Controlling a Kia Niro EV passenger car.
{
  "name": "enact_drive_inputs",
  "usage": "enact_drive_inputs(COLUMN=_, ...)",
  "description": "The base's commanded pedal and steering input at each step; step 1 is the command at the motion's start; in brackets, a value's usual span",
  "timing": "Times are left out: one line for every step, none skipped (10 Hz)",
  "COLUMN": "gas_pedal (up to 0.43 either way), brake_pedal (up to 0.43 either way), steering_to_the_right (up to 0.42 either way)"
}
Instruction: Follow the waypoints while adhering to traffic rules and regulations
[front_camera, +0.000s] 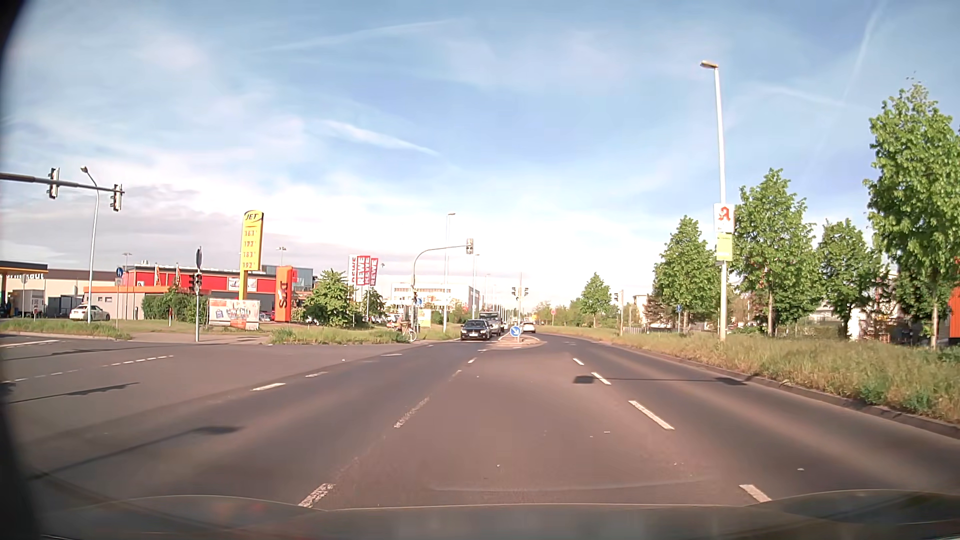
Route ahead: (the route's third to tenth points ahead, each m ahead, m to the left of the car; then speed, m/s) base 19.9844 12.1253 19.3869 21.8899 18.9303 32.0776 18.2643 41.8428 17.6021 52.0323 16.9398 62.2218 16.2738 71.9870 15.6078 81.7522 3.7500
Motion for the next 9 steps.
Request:
enact_drive_inputs(gas_pedal=0.390, brake_pedal=0.000, steering_to_the_right=-0.006)
enact_drive_inputs(gas_pedal=0.390, brake_pedal=0.000, steering_to_the_right=-0.006)
enact_drive_inputs(gas_pedal=0.390, brake_pedal=0.000, steering_to_the_right=-0.006)
enact_drive_inputs(gas_pedal=0.390, brake_pedal=0.000, steering_to_the_right=-0.006)
enact_drive_inputs(gas_pedal=0.378, brake_pedal=0.000, steering_to_the_right=-0.006)
enact_drive_inputs(gas_pedal=0.378, brake_pedal=0.000, steering_to_the_right=-0.006)
enact_drive_inputs(gas_pedal=0.370, brake_pedal=0.000, steering_to_the_right=-0.010)
enact_drive_inputs(gas_pedal=0.370, brake_pedal=0.000, steering_to_the_right=-0.031)
enact_drive_inputs(gas_pedal=0.350, brake_pedal=0.000, steering_to_the_right=-0.058)
